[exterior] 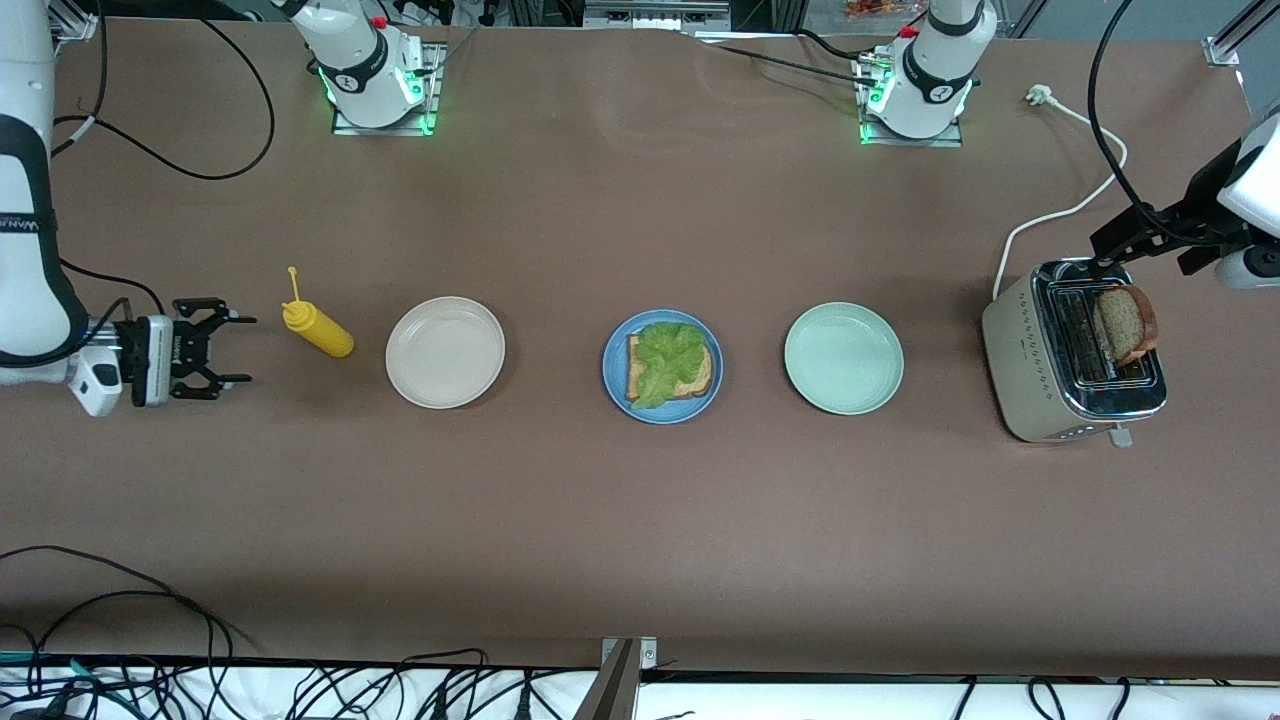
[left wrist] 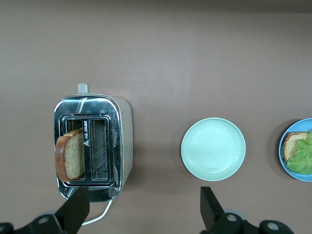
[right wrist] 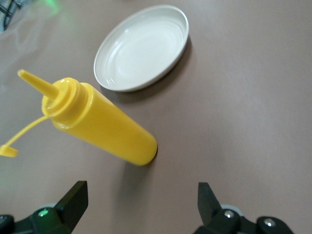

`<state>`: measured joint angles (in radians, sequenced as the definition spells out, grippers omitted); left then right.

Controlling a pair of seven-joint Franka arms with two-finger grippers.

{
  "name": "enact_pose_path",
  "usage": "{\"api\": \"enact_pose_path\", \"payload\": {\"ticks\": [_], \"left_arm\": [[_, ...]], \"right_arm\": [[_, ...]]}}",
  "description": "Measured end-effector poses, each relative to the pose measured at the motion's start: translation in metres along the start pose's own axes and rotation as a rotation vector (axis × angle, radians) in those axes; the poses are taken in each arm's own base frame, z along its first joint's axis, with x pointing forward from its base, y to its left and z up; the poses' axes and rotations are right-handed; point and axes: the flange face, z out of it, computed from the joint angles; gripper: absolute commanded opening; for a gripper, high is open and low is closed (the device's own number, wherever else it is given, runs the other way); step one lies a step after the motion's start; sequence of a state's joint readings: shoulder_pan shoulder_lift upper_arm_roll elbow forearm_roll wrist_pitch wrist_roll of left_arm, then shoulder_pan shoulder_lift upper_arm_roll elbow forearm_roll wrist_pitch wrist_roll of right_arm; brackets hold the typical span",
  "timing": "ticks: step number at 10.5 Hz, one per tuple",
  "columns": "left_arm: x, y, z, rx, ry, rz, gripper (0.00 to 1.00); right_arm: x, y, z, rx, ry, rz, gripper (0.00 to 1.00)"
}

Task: Make sandwich in blue plate with both arms
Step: 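Move the right gripper back toward the yellow squeeze bottle, then grasp the yellow squeeze bottle with the right gripper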

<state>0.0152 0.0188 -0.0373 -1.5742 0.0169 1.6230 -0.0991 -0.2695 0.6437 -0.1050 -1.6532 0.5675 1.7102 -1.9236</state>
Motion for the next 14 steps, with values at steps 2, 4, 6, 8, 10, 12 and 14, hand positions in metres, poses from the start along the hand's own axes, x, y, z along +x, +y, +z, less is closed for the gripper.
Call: {"api": "enact_pose_path", "payload": {"ticks": [2, 4, 6, 8, 10, 12, 14], "left_arm": [[0.0, 0.0, 0.0, 0.0, 0.0, 0.001, 1.0], [0.0, 0.0, 0.0, 0.0, 0.0, 0.0, 1.0], [0.0, 0.0, 0.0, 0.0, -0.002, 0.0, 1.0], [0.0, 0.0, 0.0, 0.0, -0.004, -0.001, 1.0], [-0.001, 0.0, 0.0, 0.001, -0.005, -0.001, 1.0], [-0.001, 0.002, 0.0, 0.0, -0.006, 0.003, 1.0], [-0.002, 0.009, 0.0, 0.0, -0.006, 0.015, 1.0]], "right_arm": [[-0.022, 0.006, 0.031, -0.008, 0.135, -0.169, 1.0], [-0.034, 0.005, 0.052, -0.004, 0.195, -0.256, 1.0], [-0.038, -0.002, 0.073, -0.01, 0.261, -0.338, 1.0], [-0.043, -0.008, 0.094, 0.012, 0.311, -0.365, 0.99], [-0.045, -0.01, 0.109, 0.026, 0.367, -0.393, 0.92], [-0.041, -0.01, 0.112, 0.027, 0.386, -0.41, 0.82], [-0.034, -0.009, 0.113, 0.027, 0.403, -0.42, 0.47]]}}
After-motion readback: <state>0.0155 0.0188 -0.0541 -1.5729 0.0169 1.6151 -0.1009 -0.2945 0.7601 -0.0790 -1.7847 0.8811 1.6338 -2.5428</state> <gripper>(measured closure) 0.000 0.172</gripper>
